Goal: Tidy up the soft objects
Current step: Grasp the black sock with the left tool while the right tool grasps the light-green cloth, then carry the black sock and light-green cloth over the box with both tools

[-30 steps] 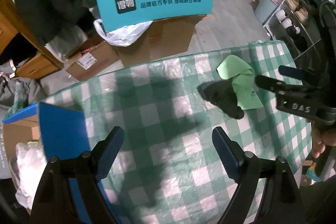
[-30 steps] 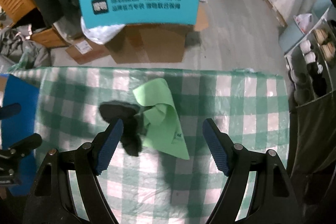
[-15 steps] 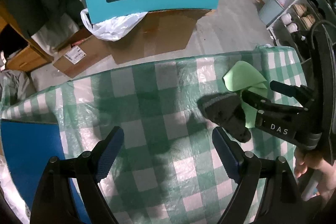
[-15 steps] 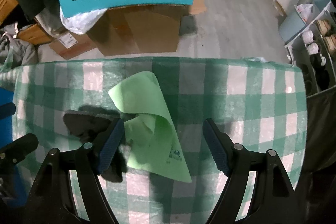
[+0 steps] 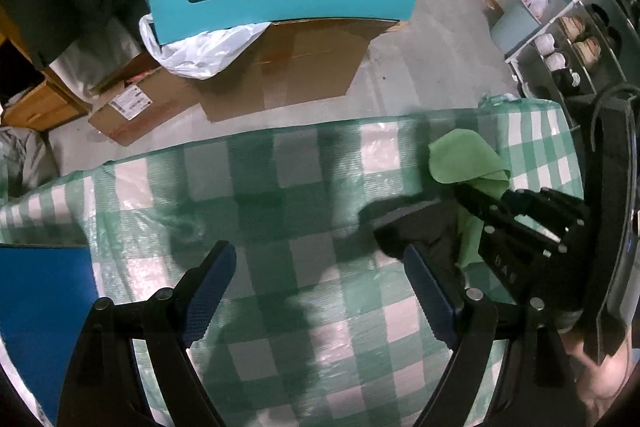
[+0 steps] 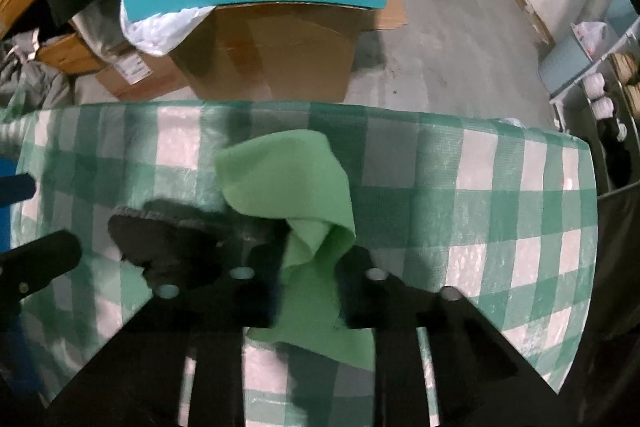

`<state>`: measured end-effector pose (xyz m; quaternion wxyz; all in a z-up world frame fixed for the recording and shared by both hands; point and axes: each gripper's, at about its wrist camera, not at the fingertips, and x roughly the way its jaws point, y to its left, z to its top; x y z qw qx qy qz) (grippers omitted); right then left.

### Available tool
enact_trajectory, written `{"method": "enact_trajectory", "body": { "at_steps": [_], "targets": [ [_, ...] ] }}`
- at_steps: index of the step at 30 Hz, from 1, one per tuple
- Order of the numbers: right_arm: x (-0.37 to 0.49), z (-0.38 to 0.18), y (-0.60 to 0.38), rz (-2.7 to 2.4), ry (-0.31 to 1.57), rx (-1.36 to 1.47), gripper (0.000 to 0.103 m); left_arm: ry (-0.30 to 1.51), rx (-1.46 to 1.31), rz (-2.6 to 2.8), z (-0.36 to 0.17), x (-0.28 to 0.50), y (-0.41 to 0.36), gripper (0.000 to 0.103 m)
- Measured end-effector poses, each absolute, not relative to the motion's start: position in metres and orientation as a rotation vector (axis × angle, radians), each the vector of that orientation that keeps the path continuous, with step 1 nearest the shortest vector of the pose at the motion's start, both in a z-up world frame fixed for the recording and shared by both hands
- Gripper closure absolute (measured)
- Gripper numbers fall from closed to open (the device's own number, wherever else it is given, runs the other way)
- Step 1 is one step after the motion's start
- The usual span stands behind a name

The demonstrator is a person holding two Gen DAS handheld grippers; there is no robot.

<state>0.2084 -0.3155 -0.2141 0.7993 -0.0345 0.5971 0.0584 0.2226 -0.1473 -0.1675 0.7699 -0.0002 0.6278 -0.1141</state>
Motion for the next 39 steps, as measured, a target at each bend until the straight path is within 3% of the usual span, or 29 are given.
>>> {"method": "enact_trajectory", "body": {
  "at_steps": [4,30,33,34,39],
  "targets": [
    [0.205,-0.212,-0.328,0.113,1.306,-0.032,0.095,1.37,-0.013,-0.268,-0.169,0.222,-0.158,0.016],
    [0.171,-0.202,-0.391,0.067,1.317,0.106,0.095,1.427,0.059,-0.285,-0.207,0.221,-0.224,0.014],
    [0.169,-0.202,-0.388,0.078,1.318,0.103,0.095,1.407,0.049,-0.276,-0.204,0.22,-0.221,0.032],
    [0.169,-0.202,-0.386,0.082,1.318,0.1,0.095,1.41,0.046,-0.279,-0.204,0.22,-0.22,0.043],
    [0.167,-0.201,-0.382,0.092,1.325,0.09,0.095,1.389,0.091,-0.301,-0.198,0.216,-0.222,0.055]
  ]
}}
